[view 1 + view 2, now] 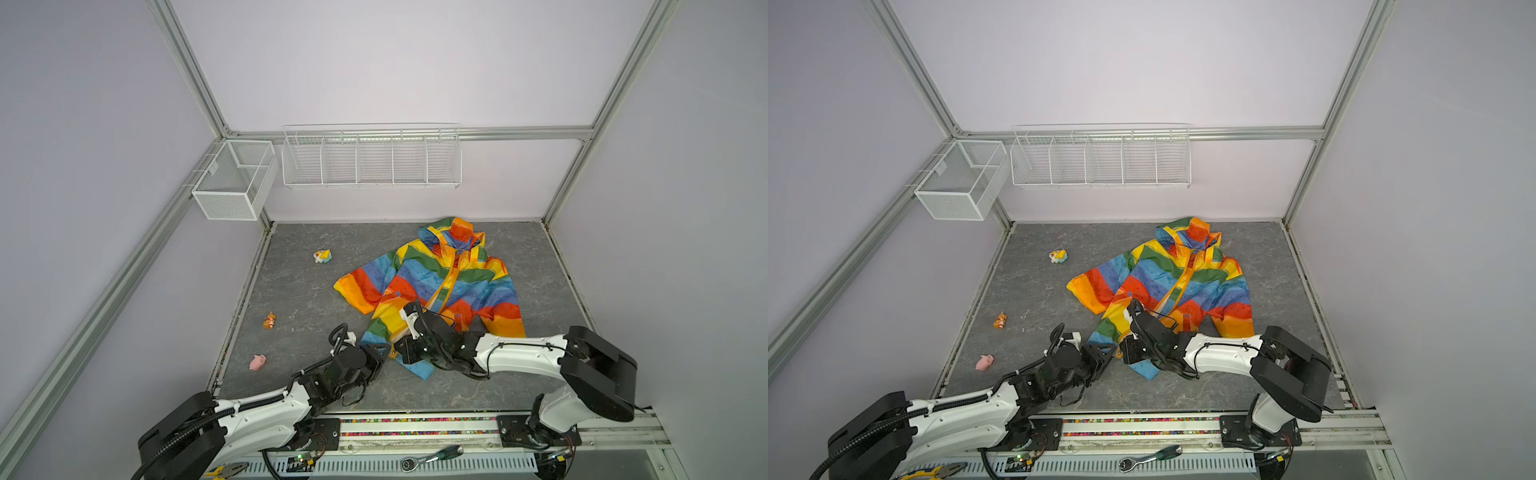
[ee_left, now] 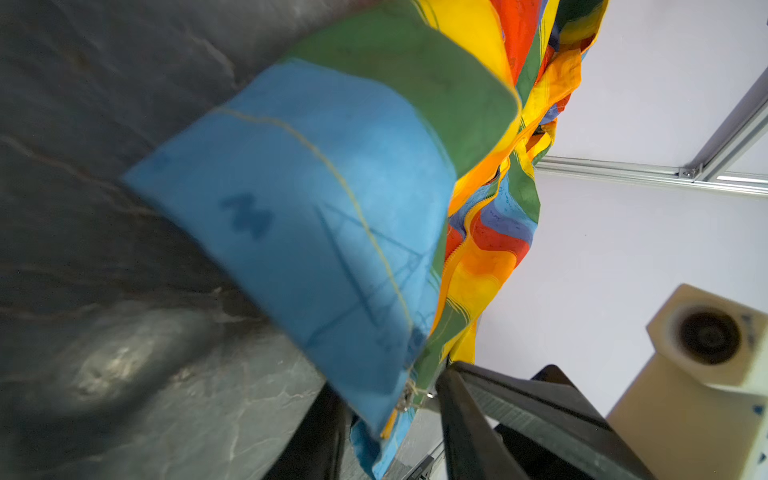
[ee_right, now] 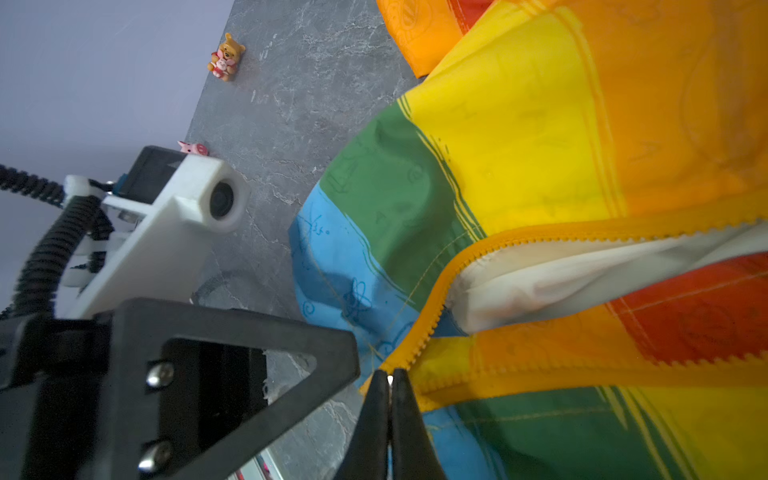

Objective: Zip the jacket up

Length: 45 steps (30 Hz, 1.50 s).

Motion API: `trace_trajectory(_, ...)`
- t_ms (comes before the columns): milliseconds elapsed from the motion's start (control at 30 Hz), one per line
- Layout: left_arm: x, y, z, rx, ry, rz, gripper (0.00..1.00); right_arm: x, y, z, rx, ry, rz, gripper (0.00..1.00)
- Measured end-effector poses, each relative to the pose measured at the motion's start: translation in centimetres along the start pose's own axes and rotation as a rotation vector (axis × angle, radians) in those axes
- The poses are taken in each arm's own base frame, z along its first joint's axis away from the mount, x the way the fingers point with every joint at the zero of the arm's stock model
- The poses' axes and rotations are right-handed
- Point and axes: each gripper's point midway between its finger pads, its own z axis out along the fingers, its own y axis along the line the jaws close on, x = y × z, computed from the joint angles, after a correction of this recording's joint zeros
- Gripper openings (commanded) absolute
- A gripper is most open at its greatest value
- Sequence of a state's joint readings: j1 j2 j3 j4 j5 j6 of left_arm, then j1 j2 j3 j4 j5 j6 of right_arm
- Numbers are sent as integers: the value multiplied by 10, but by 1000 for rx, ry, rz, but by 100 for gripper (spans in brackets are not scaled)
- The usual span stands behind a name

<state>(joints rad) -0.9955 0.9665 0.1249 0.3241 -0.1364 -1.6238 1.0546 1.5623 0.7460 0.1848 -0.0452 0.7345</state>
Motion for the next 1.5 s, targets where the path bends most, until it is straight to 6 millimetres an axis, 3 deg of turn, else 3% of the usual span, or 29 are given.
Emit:
trace_trajectory(333, -4, 4, 3, -12, -25, 2, 36, 1, 1, 0, -6, 4, 10, 6)
trace_trajectory(567, -4, 10, 9, -33, -28, 5, 24, 0, 2, 0, -14, 4, 17, 6)
trace_trajectory(833, -5, 8, 10, -23, -35, 4, 13, 2, 3, 0, -29, 13, 25, 6)
trace_trajectory(1000, -6, 5, 8, -12, -42, -3, 1, 3, 4, 0, -41, 25, 34, 6)
trace_trajectory(1233, -8, 4, 5, -10, -50, -5, 0, 7, 3, 7, -76, 60, 69, 7)
trace_trajectory(1500, -9, 4, 3, -13, -51, -4, 0, 14, 5, 14, -112, 100, 102, 17)
